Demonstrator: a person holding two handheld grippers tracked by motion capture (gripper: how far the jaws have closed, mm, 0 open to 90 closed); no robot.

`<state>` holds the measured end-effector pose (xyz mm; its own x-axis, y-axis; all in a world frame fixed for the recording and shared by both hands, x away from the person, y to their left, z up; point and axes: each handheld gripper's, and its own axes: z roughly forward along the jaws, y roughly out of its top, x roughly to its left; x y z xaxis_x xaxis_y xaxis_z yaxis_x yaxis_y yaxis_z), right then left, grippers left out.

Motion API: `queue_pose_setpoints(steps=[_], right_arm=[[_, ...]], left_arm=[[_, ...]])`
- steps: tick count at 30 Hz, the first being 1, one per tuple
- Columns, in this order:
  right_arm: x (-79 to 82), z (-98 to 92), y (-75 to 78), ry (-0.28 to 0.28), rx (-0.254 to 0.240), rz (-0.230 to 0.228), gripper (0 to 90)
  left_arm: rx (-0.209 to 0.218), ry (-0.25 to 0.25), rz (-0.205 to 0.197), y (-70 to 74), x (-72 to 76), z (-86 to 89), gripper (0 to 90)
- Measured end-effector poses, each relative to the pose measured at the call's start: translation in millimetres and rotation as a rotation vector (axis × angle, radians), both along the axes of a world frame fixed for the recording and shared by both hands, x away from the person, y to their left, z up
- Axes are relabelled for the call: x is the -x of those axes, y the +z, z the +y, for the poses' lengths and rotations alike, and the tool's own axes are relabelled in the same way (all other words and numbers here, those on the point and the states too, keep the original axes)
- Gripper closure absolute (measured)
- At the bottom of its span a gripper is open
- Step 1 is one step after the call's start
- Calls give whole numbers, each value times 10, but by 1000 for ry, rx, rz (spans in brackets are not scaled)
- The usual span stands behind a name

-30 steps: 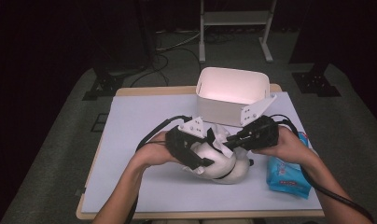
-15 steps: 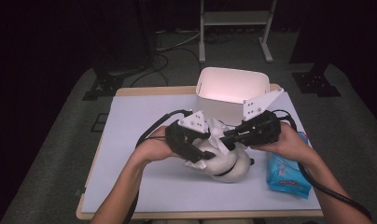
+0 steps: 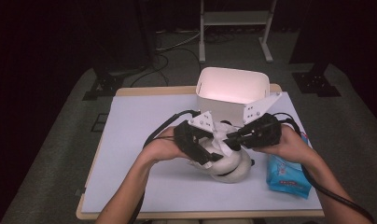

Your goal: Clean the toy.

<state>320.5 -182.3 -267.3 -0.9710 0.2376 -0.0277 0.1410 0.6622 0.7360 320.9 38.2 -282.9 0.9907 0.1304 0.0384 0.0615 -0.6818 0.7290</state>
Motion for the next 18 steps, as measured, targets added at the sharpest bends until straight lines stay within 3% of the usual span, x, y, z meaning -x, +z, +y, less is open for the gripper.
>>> queue_pose_setpoints(steps=[4,18], right_arm=[[-6,-54,-22,-12,6,4,837],[5,-317,-60,-65,-6,11,837]], left_arm=[[0,13,0,-10,7,32,194],[18,46,0,-71,20,244,182]])
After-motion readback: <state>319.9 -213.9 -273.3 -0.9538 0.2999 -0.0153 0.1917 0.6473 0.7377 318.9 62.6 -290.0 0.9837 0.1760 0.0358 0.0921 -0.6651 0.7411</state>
